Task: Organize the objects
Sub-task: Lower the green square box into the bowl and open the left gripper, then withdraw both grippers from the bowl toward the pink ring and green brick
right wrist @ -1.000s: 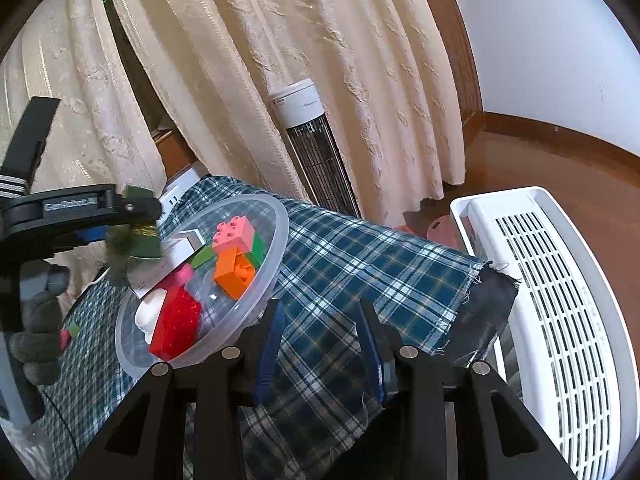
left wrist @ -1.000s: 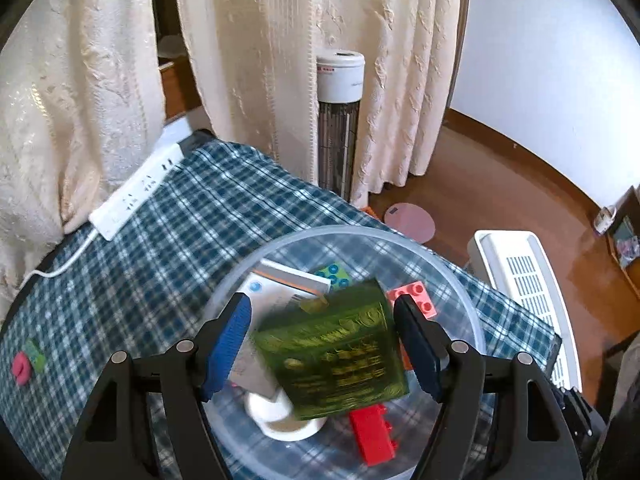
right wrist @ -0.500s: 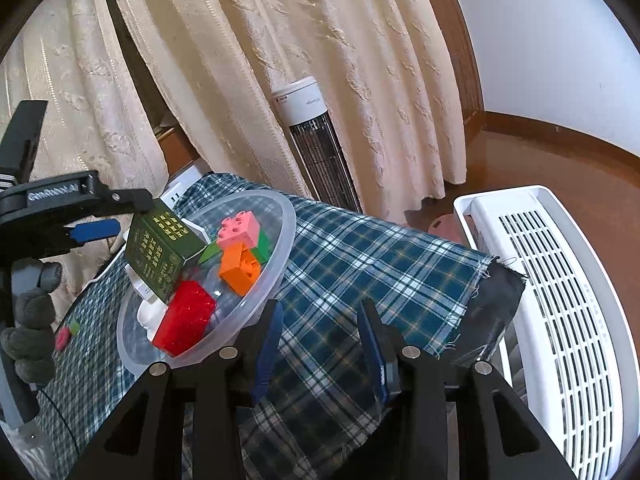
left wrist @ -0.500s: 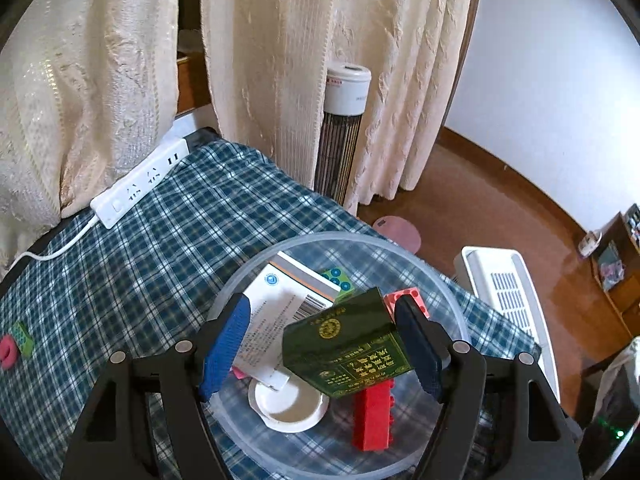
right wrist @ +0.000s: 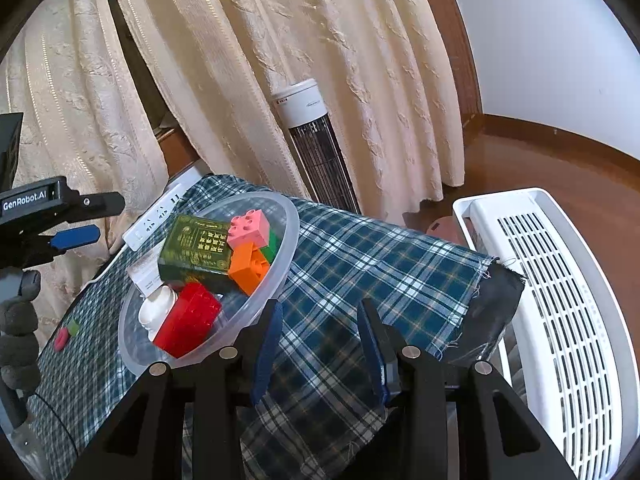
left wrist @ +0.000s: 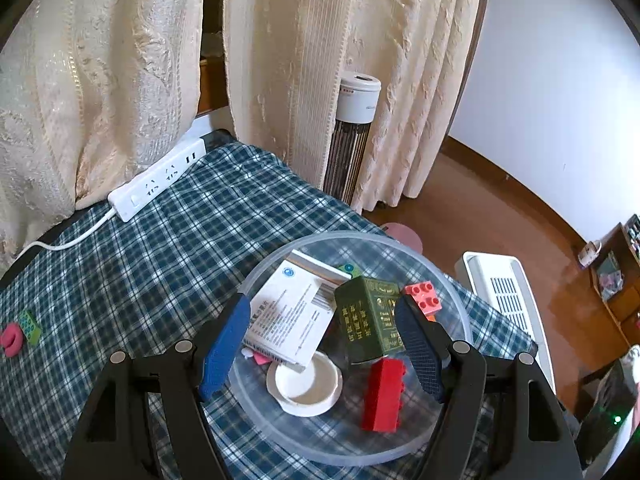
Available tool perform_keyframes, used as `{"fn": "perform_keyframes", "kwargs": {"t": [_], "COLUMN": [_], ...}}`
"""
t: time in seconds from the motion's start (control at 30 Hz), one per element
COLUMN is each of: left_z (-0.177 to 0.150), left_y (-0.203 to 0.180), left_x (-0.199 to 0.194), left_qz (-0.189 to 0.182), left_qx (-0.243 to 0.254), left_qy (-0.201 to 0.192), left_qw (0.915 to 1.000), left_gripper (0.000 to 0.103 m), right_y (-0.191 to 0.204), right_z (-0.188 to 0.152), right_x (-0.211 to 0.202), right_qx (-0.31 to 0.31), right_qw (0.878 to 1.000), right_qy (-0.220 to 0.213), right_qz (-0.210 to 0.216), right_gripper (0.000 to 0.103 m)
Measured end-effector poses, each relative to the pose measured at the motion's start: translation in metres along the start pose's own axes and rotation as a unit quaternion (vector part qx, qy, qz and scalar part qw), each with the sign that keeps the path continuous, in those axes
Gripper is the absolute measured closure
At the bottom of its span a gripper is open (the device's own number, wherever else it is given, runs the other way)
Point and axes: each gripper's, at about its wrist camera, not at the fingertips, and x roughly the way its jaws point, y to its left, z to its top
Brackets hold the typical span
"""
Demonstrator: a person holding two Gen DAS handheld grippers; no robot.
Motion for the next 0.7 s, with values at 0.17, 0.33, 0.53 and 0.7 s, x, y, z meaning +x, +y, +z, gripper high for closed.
{"fn": "perform_keyframes", "kwargs": {"t": [0.17,0.33,0.53,0.7], "left_z": [-0.005,-0.010,-0.016,-0.024], "left_y": [0.005,0.013,0.039,0.068], "left_x": [0.002,-0.003,-0.011,-0.021], "left_qz": [0.014,0.029,0.046,0.063], "left_qx": [-0.001,-0.004,-0.026,-0.050], "left_qy": [0.004,0.001,-0.002,-0.005], "left_qw": [0.9999,0.9996,0.9986,0.9967], "left_gripper": [0.027,0.027,0.027,0.027], "right_y": [0.000,0.004,0.017,0.036], "right_z": [0.001,0.002,0.003,0.004], "right_x": [-0.004,-0.007,-0.013,-0.018], "right_qx": [0.004,0.005,0.000,-0.015], "right_qw": [1.000,1.000,1.000,1.000], "right_qy": [-0.006,-0.010,-0.017,-0.023], "right_qz": [0.000,0.002,0.009,0.015], "right_gripper": [0.052,0.048,0.045,0.045]}}
